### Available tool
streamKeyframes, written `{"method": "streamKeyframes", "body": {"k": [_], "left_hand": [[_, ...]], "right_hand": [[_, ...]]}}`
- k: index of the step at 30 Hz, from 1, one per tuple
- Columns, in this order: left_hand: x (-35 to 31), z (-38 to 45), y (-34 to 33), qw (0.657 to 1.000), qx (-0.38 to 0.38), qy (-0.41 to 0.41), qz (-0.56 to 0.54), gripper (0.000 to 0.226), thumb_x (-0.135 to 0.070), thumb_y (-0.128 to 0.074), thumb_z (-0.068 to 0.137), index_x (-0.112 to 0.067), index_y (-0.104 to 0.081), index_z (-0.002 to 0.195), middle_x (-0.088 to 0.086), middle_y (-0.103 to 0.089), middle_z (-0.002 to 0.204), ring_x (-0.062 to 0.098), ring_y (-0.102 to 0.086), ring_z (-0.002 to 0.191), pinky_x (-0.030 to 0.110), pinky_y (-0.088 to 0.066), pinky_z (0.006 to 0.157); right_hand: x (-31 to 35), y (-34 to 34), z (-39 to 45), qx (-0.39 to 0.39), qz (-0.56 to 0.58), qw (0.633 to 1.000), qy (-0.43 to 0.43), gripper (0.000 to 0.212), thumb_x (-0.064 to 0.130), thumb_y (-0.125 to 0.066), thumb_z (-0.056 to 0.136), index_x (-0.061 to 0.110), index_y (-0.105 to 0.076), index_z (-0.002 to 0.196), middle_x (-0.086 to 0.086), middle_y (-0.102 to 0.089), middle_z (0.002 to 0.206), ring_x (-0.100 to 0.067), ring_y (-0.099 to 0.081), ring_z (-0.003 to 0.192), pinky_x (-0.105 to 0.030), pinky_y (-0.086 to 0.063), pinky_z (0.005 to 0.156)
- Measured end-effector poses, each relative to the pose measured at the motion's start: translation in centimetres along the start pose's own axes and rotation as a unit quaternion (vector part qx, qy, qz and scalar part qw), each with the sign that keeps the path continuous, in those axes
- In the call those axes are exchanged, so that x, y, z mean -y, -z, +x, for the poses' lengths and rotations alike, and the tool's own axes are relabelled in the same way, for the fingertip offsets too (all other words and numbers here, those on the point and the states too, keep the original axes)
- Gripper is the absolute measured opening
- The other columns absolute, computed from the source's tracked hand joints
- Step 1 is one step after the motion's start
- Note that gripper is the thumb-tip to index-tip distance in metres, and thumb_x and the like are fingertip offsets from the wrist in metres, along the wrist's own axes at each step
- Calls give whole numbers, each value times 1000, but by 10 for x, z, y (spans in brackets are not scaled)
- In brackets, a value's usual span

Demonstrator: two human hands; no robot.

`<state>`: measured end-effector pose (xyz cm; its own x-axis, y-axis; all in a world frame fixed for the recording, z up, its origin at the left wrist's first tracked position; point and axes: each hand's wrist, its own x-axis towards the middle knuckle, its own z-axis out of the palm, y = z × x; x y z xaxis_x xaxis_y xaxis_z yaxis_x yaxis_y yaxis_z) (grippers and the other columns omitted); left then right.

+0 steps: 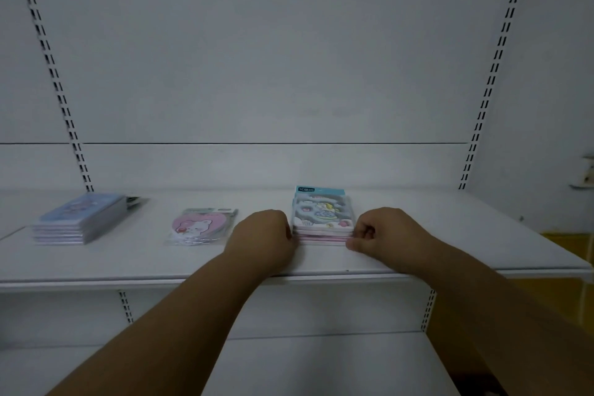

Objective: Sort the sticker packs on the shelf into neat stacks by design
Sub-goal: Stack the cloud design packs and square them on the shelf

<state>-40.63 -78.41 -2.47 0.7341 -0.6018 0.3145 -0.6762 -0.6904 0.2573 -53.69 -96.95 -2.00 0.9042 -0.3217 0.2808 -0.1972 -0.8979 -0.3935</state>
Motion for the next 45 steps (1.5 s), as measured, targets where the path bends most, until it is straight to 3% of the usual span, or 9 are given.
{"method": "streamKeyframes", "body": {"k": [4, 9, 13, 18, 22, 27, 32, 37, 45], "left_hand": [[1, 4, -6, 1000, -2, -2, -20, 22, -39, -60, 88, -18, -64, 84, -2, -59, 75, 15, -54, 71, 26, -39, 61], [3, 5, -10, 999, -25, -9, -23, 23, -38, -61, 87, -17, -69, 85, 1, -67, 80, 16, -55, 70, 25, -40, 62], [6, 4, -10, 999, -38, 1, -38, 21, -37, -63, 85, -17, -70, 81, -1, -65, 77, 14, -53, 68, 24, -37, 59], [6, 8, -9, 999, -7, 2, -49, 23, -40, -63, 86, -18, -67, 78, -8, -54, 63, 7, -49, 58, 18, -31, 47], [6, 7, -10, 999, -25, -6, -45, 20, -39, -64, 87, -22, -60, 76, -12, -47, 61, 5, -43, 56, 17, -27, 48], [6, 8, -6, 999, -14, -21, -35, 21, -38, -64, 86, -18, -65, 80, -10, -49, 65, 8, -46, 62, 21, -34, 55], [13, 8, -1, 998, -21, -14, -59, 30, -48, -64, 84, -20, -60, 75, -7, -58, 68, 5, -51, 63, 21, -35, 50], [11, 7, -2, 996, -32, -24, -76, 28, -43, -63, 88, -28, -51, 68, -9, -56, 68, 5, -49, 64, 21, -31, 51], [10, 5, -1, 998, -23, -20, -54, 25, -45, -64, 86, -24, -59, 74, -9, -57, 68, 5, -49, 63, 21, -33, 51]], "right_hand": [[0, -5, 5, -25, -22, 999, 7, 22, 34, -73, 80, 15, -66, 72, 4, -60, 71, -13, -55, 70, -27, -41, 63], [-1, -5, 9, -23, -30, 999, 10, 21, 33, -72, 81, 18, -62, 70, 9, -54, 66, -7, -49, 64, -19, -34, 55], [-2, 0, 8, 7, -52, 998, 31, 14, 32, -63, 88, 20, -66, 83, 9, -59, 76, -11, -53, 74, -23, -36, 62], [4, -5, 7, -24, -80, 996, 42, 19, 31, -59, 91, 16, -70, 86, -1, -68, 85, -15, -57, 79, -26, -39, 69], [4, -3, 6, -17, -76, 996, 33, 19, 31, -58, 92, 16, -69, 88, -1, -68, 86, -14, -56, 78, -25, -39, 68], [5, -2, 5, -13, -90, 995, 36, 21, 32, -58, 91, 16, -70, 86, -1, -68, 83, -14, -56, 75, -25, -39, 67], [2, 2, 0, -51, -53, 997, 25, 29, 44, -62, 86, 18, -66, 75, 3, -62, 71, -12, -55, 69, -25, -40, 59], [0, -2, 3, -60, -3, 998, 23, 21, 36, -63, 88, 17, -67, 78, 4, -62, 72, -11, -54, 69, -20, -35, 57], [-3, -5, 5, -52, -2, 999, 13, 19, 38, -68, 84, 19, -68, 78, 6, -64, 73, -10, -57, 69, -25, -43, 61]]}}
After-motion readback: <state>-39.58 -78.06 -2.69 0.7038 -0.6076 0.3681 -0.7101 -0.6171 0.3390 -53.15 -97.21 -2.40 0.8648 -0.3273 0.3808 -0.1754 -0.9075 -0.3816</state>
